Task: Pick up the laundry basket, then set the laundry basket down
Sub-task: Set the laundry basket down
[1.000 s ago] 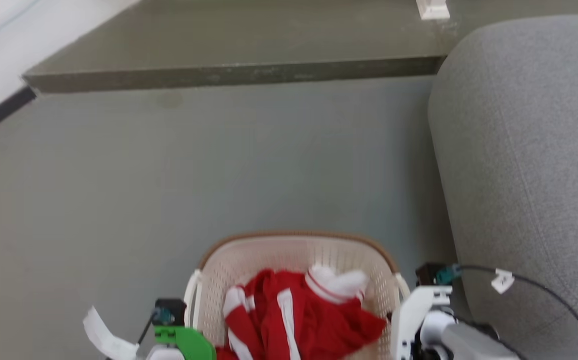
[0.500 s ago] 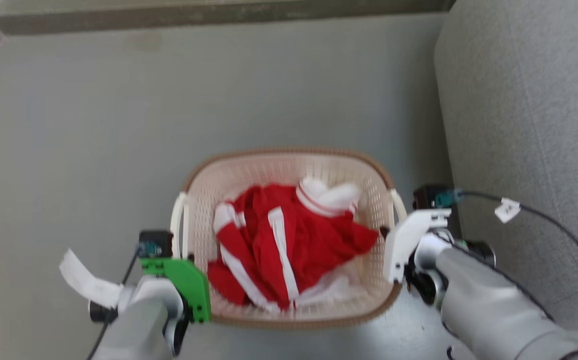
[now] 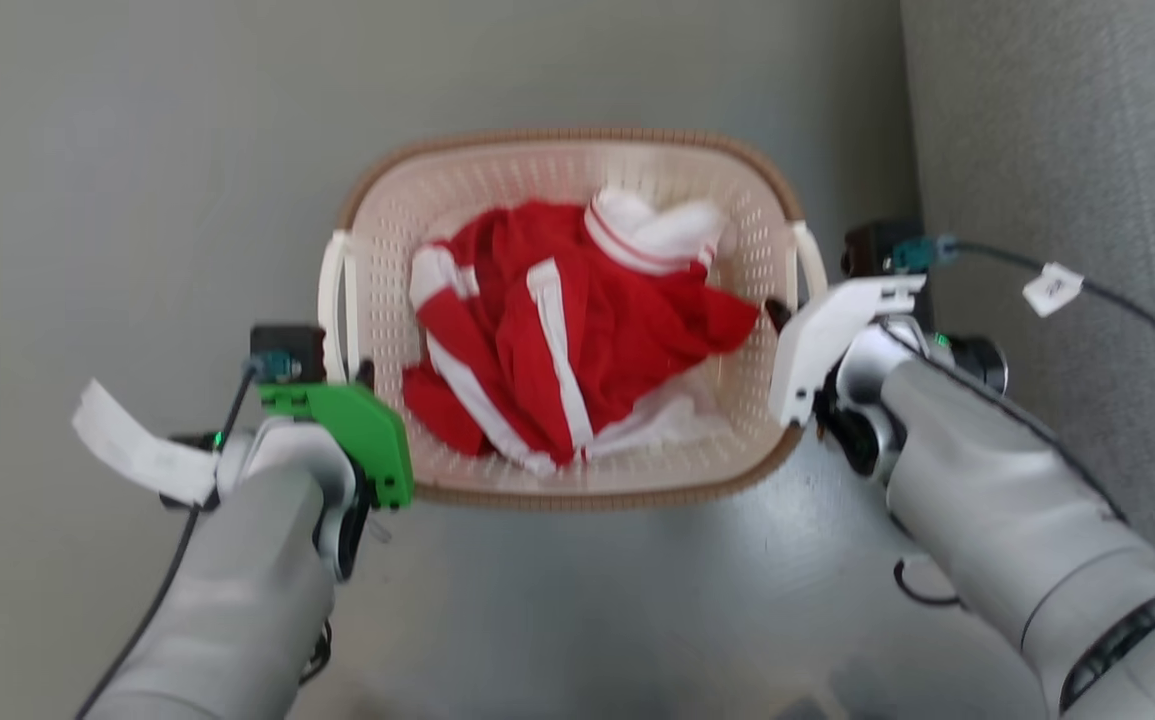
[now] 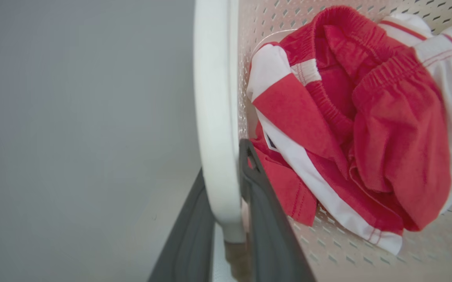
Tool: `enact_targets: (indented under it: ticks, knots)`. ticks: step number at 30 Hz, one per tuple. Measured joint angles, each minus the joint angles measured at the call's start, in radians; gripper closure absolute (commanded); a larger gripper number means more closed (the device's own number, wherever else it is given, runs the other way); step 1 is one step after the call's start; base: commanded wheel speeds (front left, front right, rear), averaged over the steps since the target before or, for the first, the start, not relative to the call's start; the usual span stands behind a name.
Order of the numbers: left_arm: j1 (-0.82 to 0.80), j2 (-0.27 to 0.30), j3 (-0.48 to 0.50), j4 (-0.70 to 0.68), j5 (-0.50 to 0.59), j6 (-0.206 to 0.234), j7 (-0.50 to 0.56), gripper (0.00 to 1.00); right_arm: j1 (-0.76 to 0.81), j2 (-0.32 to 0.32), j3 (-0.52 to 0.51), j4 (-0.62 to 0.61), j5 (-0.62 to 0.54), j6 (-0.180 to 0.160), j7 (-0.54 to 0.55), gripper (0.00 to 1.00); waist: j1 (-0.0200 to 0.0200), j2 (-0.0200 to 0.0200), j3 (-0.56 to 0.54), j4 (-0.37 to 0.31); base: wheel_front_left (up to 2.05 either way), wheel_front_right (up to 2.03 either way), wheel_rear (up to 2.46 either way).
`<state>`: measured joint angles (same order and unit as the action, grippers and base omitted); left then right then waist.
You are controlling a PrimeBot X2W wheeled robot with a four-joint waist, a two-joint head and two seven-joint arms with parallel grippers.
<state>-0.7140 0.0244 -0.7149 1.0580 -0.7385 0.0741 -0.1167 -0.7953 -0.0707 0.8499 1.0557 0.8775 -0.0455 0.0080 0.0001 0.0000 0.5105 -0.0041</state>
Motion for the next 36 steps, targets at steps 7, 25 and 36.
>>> enact_targets:
  ticks: [7,25,36]
  knots:
    - [-0.077,-0.001,0.002,-0.007,0.013,0.008,-0.009,1.00,-0.085,-0.013,-0.004,0.006,-0.012,0.001,-0.016,1.00,0.0000,0.0000,0.090,0.002,0.00,0.00,0.00]
    - [-0.198,-0.001,0.003,-0.001,0.031,0.015,-0.052,1.00,-0.200,-0.017,-0.008,0.038,-0.027,0.019,-0.062,1.00,0.0001,0.0000,0.322,0.012,0.00,0.00,0.00]
    - [-0.207,-0.006,0.002,0.011,0.031,0.015,-0.071,1.00,-0.211,-0.009,-0.007,0.067,-0.033,0.031,-0.090,1.00,0.0000,0.0000,0.373,0.016,0.00,0.00,0.00]
